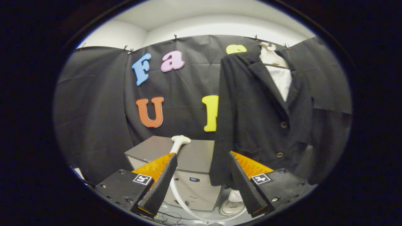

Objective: Iron the clothes twice with a garment steamer, once on the left side and once on the right side.

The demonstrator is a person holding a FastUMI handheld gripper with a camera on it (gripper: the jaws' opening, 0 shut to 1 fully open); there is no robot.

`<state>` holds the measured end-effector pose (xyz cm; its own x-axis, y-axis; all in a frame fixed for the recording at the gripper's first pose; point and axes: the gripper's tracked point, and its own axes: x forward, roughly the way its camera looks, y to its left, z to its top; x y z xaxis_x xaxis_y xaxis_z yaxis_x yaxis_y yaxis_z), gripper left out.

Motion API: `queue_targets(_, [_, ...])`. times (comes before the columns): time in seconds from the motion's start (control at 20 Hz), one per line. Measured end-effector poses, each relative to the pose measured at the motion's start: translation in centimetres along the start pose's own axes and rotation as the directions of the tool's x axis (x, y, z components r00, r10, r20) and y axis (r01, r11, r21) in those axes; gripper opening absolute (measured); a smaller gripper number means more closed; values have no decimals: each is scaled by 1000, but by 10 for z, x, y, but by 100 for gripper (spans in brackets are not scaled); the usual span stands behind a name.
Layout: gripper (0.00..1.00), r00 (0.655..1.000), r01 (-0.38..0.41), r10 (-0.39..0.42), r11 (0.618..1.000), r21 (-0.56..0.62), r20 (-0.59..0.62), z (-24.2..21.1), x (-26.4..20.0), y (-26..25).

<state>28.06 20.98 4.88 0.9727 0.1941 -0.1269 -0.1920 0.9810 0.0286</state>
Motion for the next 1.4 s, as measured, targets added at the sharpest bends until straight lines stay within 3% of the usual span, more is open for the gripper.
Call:
queue_targets(0.3, [99, 990, -86, 83, 996, -17, -117, -16, 123, 52])
queue_targets(0.65, [96, 948, -101, 96, 995, -2, -304, -64, 231, 88])
queue_targets(0.8, [96, 927, -105, 94, 994, -9, -362, -82, 260, 97])
queue_targets(1.15, [84, 878, -89, 73, 996, -11, -473, -112, 299, 110])
queue_targets(1.25, [76, 873, -68, 62, 998, 5, -484, -115, 304, 109])
queue_targets(1.3, [67, 877, -66, 58, 998, -1, -477, -114, 306, 108])
queue_targets(1.4, [60, 875, -93, 77, 996, -9, -478, -116, 306, 113])
